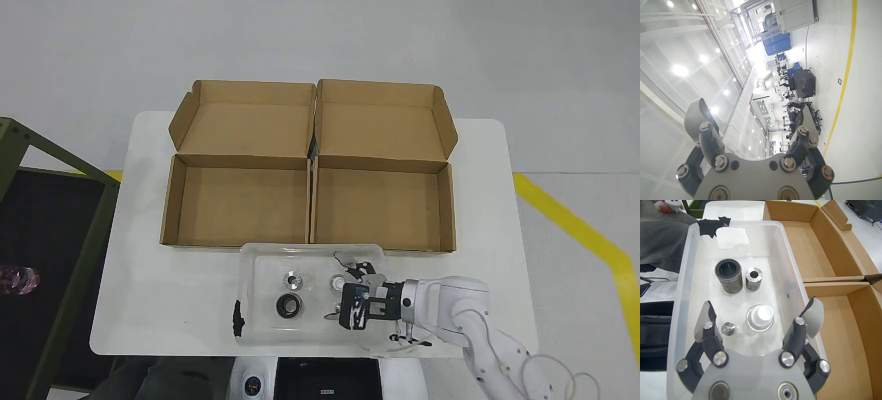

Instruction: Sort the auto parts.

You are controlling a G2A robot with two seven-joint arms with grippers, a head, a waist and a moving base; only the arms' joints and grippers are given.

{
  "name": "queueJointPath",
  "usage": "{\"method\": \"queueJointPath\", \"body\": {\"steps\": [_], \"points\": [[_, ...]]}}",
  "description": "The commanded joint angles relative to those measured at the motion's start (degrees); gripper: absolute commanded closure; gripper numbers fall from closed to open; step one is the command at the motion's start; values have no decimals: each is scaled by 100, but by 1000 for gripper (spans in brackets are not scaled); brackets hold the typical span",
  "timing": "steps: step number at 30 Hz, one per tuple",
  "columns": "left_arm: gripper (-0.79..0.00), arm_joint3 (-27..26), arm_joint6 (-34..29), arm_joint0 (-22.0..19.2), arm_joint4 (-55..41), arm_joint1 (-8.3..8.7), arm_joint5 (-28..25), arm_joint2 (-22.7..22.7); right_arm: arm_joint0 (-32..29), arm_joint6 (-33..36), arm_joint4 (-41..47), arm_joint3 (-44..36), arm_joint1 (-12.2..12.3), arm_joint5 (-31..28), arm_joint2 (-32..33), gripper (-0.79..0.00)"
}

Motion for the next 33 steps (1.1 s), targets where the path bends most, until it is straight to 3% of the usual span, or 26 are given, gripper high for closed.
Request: {"method": "queueJointPath", "body": {"steps": [1, 4, 13, 14, 17, 20, 25, 33], "points": [[-785, 0, 0, 0, 0, 0, 0, 0, 22, 44, 5, 12, 3, 25, -34, -610], [-785, 0, 0, 0, 0, 0, 0, 0, 57, 110, 11, 58, 6, 72, -88, -539], [-785, 0, 0, 0, 0, 0, 0, 0, 167, 265, -6, 169, 19, 218, -204, -459], [-785, 0, 0, 0, 0, 0, 0, 0, 174, 272, -5, 174, 21, 232, -216, -391], [-785, 0, 0, 0, 0, 0, 0, 0, 200, 295, -12, 191, 26, 261, -254, -339], [-785, 0, 0, 0, 0, 0, 0, 0, 230, 300, -24, 194, 32, 277, -284, -234], [-785, 0, 0, 0, 0, 0, 0, 0, 254, 278, -22, 160, 46, 298, -319, 0], [-785, 0, 0, 0, 0, 0, 0, 0, 238, 17, 54, 40, 88, 235, -264, 0]]}}
